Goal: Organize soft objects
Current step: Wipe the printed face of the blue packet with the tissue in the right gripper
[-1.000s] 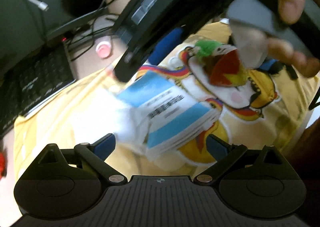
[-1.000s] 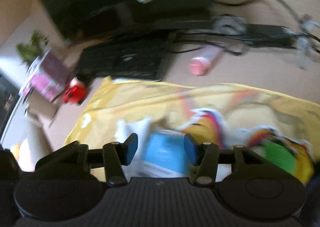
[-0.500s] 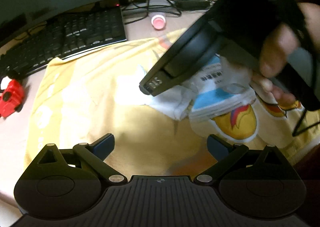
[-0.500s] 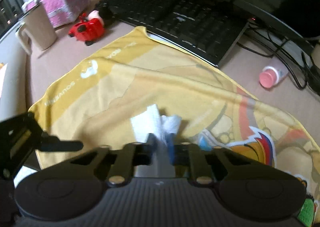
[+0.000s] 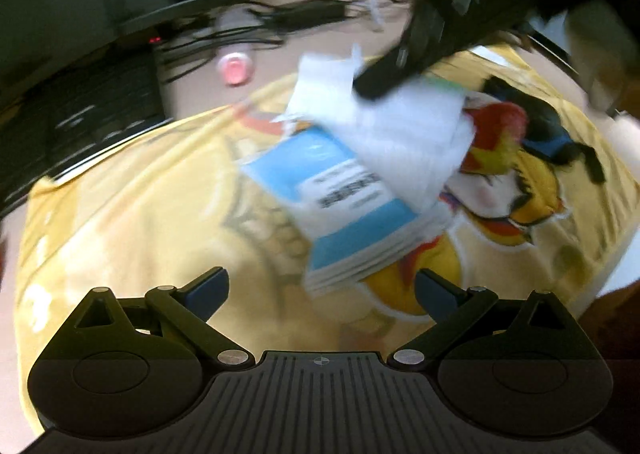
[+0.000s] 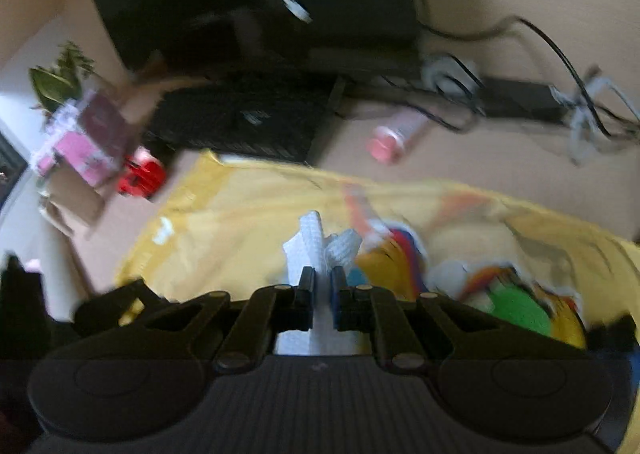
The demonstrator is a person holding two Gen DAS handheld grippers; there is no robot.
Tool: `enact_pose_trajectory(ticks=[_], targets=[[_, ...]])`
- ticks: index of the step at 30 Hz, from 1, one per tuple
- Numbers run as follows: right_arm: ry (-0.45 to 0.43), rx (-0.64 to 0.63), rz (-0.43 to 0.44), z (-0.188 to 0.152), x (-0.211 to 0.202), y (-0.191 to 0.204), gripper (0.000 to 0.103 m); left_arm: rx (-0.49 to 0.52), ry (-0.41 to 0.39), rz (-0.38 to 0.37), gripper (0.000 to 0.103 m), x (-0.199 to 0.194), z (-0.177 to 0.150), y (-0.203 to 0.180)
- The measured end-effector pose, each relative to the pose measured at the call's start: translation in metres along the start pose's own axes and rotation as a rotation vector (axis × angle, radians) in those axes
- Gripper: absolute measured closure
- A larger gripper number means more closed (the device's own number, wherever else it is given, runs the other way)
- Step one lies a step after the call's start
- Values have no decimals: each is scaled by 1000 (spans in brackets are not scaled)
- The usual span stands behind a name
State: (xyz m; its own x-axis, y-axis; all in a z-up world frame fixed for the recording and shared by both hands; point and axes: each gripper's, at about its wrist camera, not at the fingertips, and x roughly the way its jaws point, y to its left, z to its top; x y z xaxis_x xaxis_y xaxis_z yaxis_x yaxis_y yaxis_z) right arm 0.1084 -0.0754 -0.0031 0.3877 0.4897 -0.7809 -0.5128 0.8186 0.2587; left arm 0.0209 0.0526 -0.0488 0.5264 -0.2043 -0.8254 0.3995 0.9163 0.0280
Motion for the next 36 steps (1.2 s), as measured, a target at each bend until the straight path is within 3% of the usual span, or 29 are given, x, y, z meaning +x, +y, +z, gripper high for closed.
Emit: enact_pose_trajectory(ticks=[4, 6, 8, 9, 10, 11, 13, 15, 17, 19, 20, 23, 27, 29, 32, 34, 36], targets=[[7, 33, -32, -15, 1, -11, 82, 82, 19, -20, 1, 8, 6, -14], [10, 50, -49, -23, 1, -16, 72, 104, 24, -31, 1, 10, 7, -19], [4, 46, -44, -25, 2, -15, 54, 127, 12, -49, 1, 10, 9, -24], [0, 28, -36, -24, 4, -11, 51, 146, 1, -56, 1, 8, 10, -27], [-5, 9, -29, -23, 5, -8, 54, 169, -12, -53, 1, 8, 11, -32], [-8, -17, -31, -24, 7, -4, 71, 208, -29, -42, 1, 6, 12, -38], [-25, -64, -58, -25, 5, 0, 92, 287, -65, -20, 1, 1, 13, -49], [-34, -35, -63, -22, 2, -10, 92, 354, -94, -18, 1, 0, 15, -58], [-18, 61, -56, -20, 2, -29, 92, 399, -88, -42, 1, 9, 18, -65], [9, 175, -56, -21, 5, -51, 92, 421, -80, -13, 0, 18, 18, -68], [19, 208, -60, -23, 6, -58, 98, 432, -75, 1, 0, 23, 17, -69], [22, 196, -73, -24, 6, -62, 98, 449, -68, 35, 0, 28, 17, -67], [22, 110, -124, -20, 10, -50, 95, 374, -31, 73, 0, 27, 16, -49], [6, 124, -100, -16, 7, -48, 95, 287, -5, 52, 0, 20, 14, -34], [-19, 178, 14, -3, -1, -46, 95, 158, 15, -18, 0, 9, 5, -18], [-17, 179, 117, 4, 0, -35, 95, 134, 28, -23, 0, 8, 0, -16], [24, 111, 147, 4, 14, -16, 95, 134, 40, -7, 0, 9, -3, -17]])
